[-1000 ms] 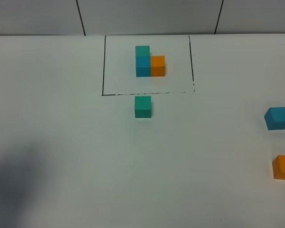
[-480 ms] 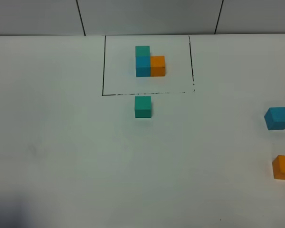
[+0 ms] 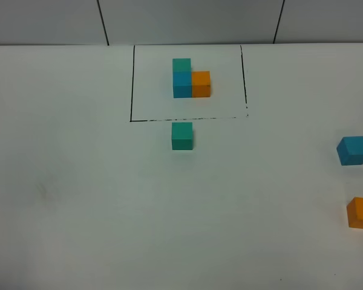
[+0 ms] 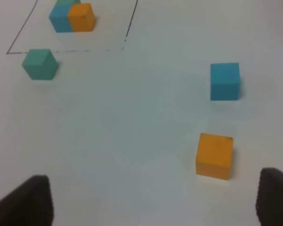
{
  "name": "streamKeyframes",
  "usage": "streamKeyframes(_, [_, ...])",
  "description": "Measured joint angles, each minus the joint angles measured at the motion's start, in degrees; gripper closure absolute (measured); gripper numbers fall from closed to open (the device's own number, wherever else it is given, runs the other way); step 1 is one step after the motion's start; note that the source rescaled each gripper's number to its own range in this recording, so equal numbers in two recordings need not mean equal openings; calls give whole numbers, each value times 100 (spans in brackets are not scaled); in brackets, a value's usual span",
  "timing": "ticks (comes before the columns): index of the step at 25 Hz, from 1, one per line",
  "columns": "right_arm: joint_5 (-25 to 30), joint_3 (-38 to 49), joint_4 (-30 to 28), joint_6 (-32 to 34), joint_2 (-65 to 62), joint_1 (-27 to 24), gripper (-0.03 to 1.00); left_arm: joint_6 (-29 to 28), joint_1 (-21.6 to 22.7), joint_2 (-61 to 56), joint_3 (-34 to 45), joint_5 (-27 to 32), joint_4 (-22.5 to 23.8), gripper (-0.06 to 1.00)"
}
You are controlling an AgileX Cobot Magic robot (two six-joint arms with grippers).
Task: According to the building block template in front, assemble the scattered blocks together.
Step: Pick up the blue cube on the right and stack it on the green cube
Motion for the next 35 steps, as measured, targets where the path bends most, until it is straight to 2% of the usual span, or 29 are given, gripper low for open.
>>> streamKeyframes(11, [0, 0, 2, 0, 0, 0, 23, -5, 0, -39, 5, -6, -14, 12])
streamKeyframes(18, [0, 0, 2, 0, 0, 0, 23, -118, 368, -39, 5, -6, -22, 12])
streamKeyframes(35, [0, 0, 2, 0, 0, 0, 23, -146, 368, -39, 5, -6, -29, 12])
